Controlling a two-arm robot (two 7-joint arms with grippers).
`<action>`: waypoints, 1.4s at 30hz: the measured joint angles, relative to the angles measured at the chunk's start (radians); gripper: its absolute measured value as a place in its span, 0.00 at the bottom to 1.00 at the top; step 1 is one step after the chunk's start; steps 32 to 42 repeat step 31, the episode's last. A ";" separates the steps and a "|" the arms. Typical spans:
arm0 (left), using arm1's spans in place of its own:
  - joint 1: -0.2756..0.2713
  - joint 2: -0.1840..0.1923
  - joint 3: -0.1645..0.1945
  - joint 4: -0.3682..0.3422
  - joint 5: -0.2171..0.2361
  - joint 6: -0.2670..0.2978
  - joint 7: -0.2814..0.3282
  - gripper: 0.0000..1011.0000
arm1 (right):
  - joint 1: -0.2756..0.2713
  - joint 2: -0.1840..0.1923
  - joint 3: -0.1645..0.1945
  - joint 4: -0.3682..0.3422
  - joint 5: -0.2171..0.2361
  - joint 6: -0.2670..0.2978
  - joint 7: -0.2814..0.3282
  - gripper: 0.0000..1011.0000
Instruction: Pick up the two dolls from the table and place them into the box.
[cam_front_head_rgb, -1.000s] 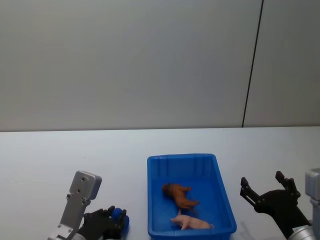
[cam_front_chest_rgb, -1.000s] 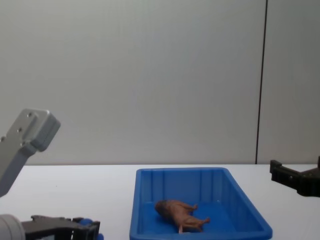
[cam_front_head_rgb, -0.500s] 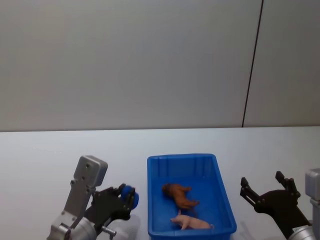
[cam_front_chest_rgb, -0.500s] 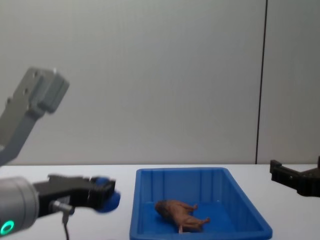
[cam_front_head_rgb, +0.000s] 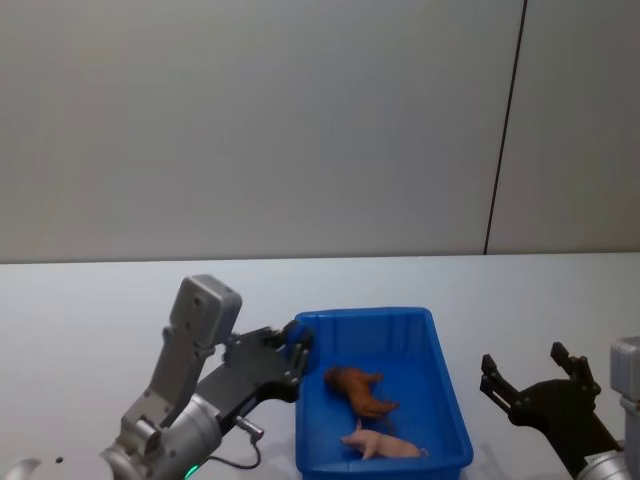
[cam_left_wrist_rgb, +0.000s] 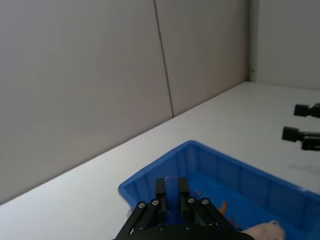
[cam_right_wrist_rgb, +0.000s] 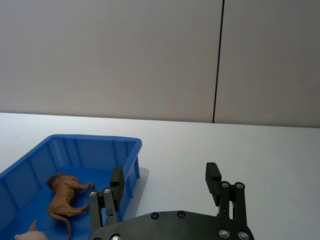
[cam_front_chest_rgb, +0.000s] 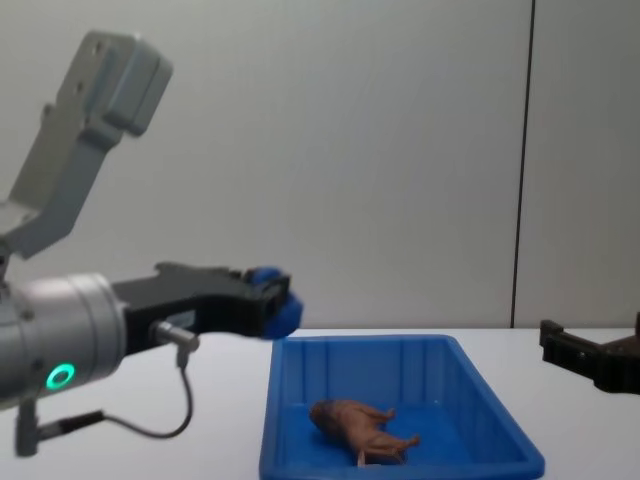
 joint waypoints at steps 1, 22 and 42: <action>0.000 0.000 0.000 0.000 0.000 0.000 0.000 0.14 | 0.000 0.000 0.000 0.000 0.000 0.000 0.000 0.99; -0.070 -0.072 0.029 0.047 -0.046 -0.090 -0.203 0.78 | 0.000 0.000 0.000 0.000 0.000 0.000 0.000 0.99; -0.080 -0.083 0.034 0.056 -0.055 -0.101 -0.232 0.99 | 0.000 0.000 0.000 0.000 0.000 0.000 0.000 0.99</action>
